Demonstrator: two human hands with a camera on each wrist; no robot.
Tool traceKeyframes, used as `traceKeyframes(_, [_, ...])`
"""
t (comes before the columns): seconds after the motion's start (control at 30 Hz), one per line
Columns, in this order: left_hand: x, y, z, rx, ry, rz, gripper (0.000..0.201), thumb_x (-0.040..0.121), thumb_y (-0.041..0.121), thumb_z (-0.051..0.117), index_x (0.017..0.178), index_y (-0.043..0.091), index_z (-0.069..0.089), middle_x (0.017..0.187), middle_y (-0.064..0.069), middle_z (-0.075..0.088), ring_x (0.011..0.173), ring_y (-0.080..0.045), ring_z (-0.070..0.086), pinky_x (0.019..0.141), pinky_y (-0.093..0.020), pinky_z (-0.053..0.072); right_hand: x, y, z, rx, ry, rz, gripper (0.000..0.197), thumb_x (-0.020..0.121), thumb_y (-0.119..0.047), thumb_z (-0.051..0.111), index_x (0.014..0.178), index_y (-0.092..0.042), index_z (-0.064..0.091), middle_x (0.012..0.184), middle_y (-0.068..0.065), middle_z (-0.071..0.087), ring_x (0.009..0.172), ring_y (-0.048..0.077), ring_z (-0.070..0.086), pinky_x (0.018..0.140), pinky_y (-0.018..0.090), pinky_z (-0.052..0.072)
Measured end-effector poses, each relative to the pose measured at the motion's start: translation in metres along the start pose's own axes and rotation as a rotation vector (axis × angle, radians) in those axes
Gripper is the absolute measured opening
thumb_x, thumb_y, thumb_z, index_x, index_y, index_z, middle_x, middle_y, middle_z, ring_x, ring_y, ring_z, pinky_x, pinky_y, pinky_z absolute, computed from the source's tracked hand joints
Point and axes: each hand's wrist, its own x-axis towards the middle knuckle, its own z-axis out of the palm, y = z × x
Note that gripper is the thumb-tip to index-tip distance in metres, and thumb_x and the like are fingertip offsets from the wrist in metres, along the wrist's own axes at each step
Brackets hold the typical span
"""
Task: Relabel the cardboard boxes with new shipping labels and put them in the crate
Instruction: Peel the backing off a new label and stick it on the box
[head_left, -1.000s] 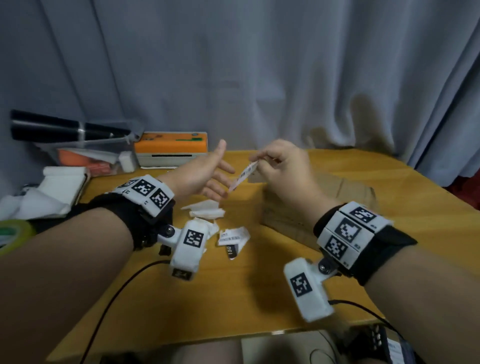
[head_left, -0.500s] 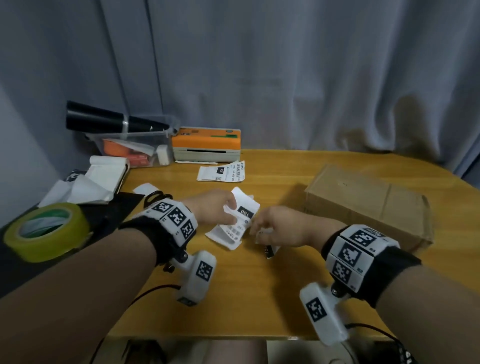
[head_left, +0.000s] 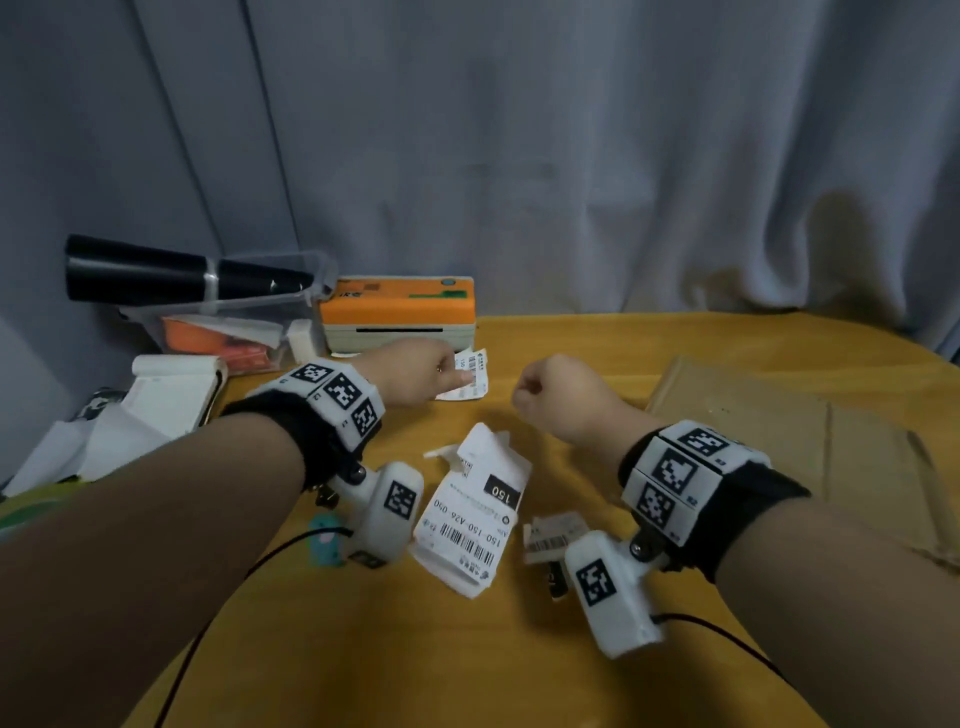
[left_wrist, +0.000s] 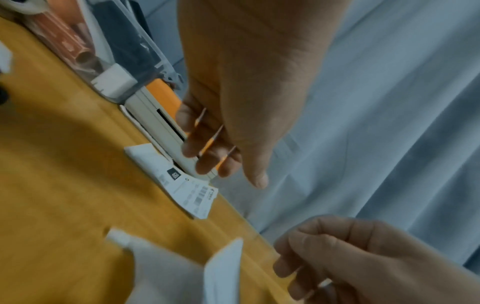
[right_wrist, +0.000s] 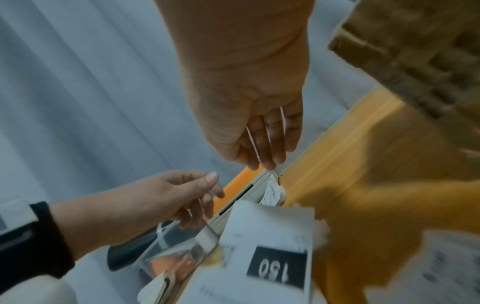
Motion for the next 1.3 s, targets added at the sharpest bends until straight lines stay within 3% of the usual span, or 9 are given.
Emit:
traceKeyframes(0.17, [0.066,-0.011,0.007,0.074,0.004,0.075,0.039,0.092,0.025,0.057,0.129,0.018,0.049,0.128,-0.005,0.049,0.11,-0.021,0.054,0.094,-0.034,0.045,0.037,0.017,-0.004,0.069,0.016,0.087,0.026,0.091,-0.022,0.052,0.085,-0.002,0.067,0.079,0.012,0.064,0.077,0.029,0.059,0.064,0.03,0.045])
traceKeyframes(0.3, [0.106,-0.011,0.019,0.219,-0.042,0.126,0.054,0.091,0.012,0.054,0.14,0.027,0.037,0.138,-0.007,0.032,0.113,-0.025,0.049,0.091,-0.032,0.045,0.059,0.028,-0.007,0.076,0.007,0.145,0.027,0.091,-0.024,0.052,0.087,-0.002,0.068,0.075,0.009,0.06,0.072,0.025,0.055,0.062,0.026,0.041])
traceKeyframes(0.43, [0.128,-0.008,0.034,0.406,-0.043,0.11,0.047,0.094,0.03,0.047,0.139,0.025,0.036,0.144,-0.002,0.031,0.121,-0.027,0.042,0.092,-0.036,0.041,0.073,0.032,-0.01,0.081,0.008,0.155,0.024,0.09,-0.023,0.054,0.088,-0.004,0.069,0.076,0.007,0.06,0.075,0.024,0.056,0.065,0.026,0.04])
traceKeyframes(0.63, [0.128,-0.015,0.018,0.542,0.025,0.26,0.018,0.09,0.024,0.055,0.103,0.024,0.067,0.123,0.001,0.051,0.113,-0.021,0.042,0.093,-0.032,0.036,0.084,0.033,-0.014,0.049,0.002,0.142,0.019,0.089,-0.024,0.055,0.083,-0.009,0.065,0.08,0.007,0.06,0.079,0.024,0.055,0.068,0.027,0.041])
traceKeyframes(0.8, [0.105,-0.03,-0.017,0.512,0.17,0.285,0.024,0.094,0.034,0.05,0.107,0.027,0.069,0.128,0.004,0.053,0.118,-0.019,0.042,0.096,-0.034,0.034,0.085,0.024,-0.023,0.09,0.012,0.117,0.02,0.091,-0.022,0.053,0.094,-0.007,0.065,0.086,0.007,0.061,0.083,0.023,0.056,0.068,0.027,0.041])
traceKeyframes(0.9, [0.085,-0.032,-0.041,0.525,0.253,0.218,0.026,0.096,0.028,0.046,0.109,0.021,0.068,0.115,-0.002,0.061,0.109,-0.023,0.051,0.091,-0.037,0.04,0.08,0.013,-0.029,0.207,0.057,0.094,0.025,0.092,-0.026,0.055,0.106,-0.006,0.061,0.092,0.006,0.059,0.086,0.022,0.055,0.07,0.027,0.041])
traceKeyframes(1.0, [0.062,-0.027,-0.065,0.507,0.378,0.099,0.023,0.095,0.02,0.047,0.108,0.013,0.066,0.106,-0.009,0.063,0.104,-0.028,0.055,0.088,-0.041,0.047,0.072,0.002,-0.039,0.321,0.103,0.065,0.044,0.092,-0.034,0.057,0.126,-0.007,0.051,0.117,0.008,0.057,0.108,0.023,0.054,0.087,0.029,0.043])
traceKeyframes(1.1, [0.041,-0.01,-0.085,0.382,0.495,0.027,0.025,0.096,0.023,0.048,0.104,0.006,0.064,0.103,-0.015,0.063,0.099,-0.032,0.056,0.082,-0.039,0.046,0.063,-0.006,-0.051,0.358,0.178,0.026,0.056,0.091,-0.039,0.057,0.135,-0.008,0.042,0.136,0.011,0.049,0.124,0.025,0.048,0.1,0.032,0.041])
traceKeyframes(1.3, [0.014,0.057,-0.083,-0.157,0.569,0.104,0.021,0.088,0.025,0.063,0.088,0.004,0.065,0.082,-0.013,0.065,0.074,-0.023,0.056,0.063,-0.027,0.036,0.036,0.0,-0.08,0.449,0.36,-0.038,0.058,0.093,-0.038,0.054,0.139,-0.007,0.038,0.142,0.012,0.044,0.132,0.026,0.041,0.109,0.041,0.035])
